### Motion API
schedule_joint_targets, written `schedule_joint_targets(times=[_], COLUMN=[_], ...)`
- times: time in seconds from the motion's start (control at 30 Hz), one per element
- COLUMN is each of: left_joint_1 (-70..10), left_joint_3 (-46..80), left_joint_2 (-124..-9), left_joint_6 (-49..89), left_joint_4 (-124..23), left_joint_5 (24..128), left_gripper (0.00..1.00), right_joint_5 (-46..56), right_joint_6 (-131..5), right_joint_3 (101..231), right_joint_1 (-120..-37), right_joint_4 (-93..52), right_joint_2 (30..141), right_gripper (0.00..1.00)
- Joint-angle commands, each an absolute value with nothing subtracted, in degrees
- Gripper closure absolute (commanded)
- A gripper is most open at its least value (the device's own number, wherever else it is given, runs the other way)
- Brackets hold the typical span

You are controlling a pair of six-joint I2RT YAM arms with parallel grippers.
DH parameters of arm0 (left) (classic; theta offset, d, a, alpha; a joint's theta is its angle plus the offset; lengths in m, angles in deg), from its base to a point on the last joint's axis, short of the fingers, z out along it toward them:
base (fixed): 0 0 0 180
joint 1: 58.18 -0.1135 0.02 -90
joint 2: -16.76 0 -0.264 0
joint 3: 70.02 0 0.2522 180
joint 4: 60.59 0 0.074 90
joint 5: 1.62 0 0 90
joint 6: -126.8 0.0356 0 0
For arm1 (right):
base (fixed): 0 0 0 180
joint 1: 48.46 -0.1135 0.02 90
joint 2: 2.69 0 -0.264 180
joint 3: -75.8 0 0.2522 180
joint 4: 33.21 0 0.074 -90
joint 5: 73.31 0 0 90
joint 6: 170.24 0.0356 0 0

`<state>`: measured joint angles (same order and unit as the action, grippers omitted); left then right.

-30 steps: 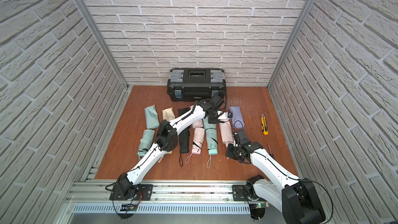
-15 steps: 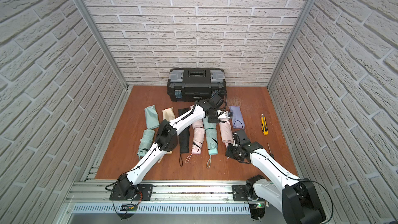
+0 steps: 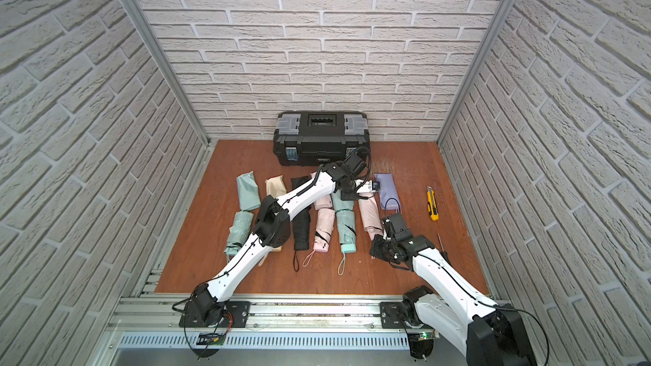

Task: Take umbrellas out of sleeves
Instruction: Take out the umbrella from the umbrella sleeve.

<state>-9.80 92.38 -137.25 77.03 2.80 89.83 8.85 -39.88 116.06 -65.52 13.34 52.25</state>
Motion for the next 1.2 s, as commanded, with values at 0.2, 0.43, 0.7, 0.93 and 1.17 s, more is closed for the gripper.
schedule_joint_targets(times=[0.2, 0.43, 0.7, 0.93, 1.17], left_joint_1=[-12.0, -12.08, -12.12, -12.21, -12.3], left_joint_3=[92.01, 91.97, 92.29, 92.66, 93.56], left_joint_2=[-133.69, -133.7, -133.96, -134.01, -134.4], left_joint_6=[76.59, 76.7, 76.71, 76.9, 77.23], left_joint_4=[-1.51, -1.57, -1.92, -1.92, -1.67], left_joint_5=[93.29, 93.28, 93.39, 93.43, 93.49], left_gripper=[1.0, 1.0, 1.0, 1.0, 1.0], right_joint_5=[8.34, 8.13, 7.97, 7.75, 7.28], right_joint_6=[-38.07, -37.35, -36.57, -35.78, -34.5], right_joint_3=[113.83, 113.06, 112.42, 111.46, 109.61], right_joint_1=[-66.3, -66.49, -66.83, -67.18, -67.44], right_joint_4=[20.22, 20.75, 21.36, 21.6, 22.66], right_joint_2=[49.83, 48.74, 47.17, 45.89, 42.88], right_gripper=[0.97, 0.97, 0.97, 0.97, 0.97])
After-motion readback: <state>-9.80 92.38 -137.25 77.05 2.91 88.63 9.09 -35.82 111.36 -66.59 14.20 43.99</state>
